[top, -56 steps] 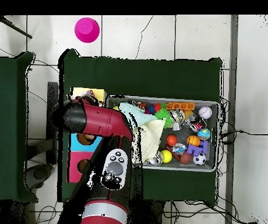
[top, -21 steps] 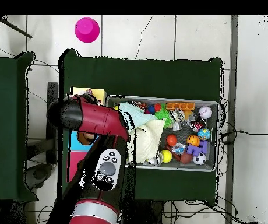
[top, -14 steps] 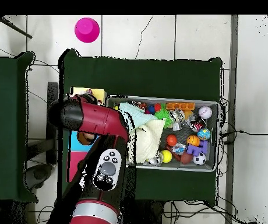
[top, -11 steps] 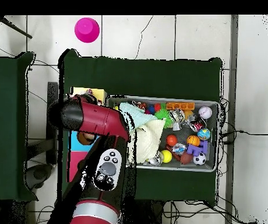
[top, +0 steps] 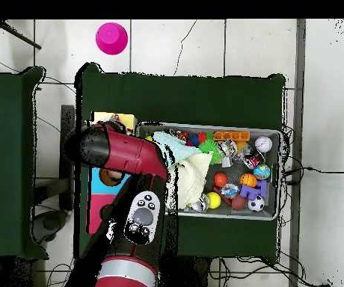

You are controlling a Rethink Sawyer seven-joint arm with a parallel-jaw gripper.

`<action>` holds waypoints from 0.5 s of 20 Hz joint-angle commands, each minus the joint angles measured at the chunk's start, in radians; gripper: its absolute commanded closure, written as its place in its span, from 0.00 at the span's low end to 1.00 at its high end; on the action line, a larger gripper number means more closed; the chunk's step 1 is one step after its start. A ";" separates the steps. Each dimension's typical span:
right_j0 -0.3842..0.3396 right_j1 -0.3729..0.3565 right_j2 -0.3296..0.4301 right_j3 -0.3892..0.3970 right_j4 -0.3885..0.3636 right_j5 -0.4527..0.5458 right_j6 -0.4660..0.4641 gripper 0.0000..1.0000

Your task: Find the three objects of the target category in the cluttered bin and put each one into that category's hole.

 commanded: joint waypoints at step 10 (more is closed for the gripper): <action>-0.035 0.058 0.082 0.188 -0.018 0.097 0.192 1.00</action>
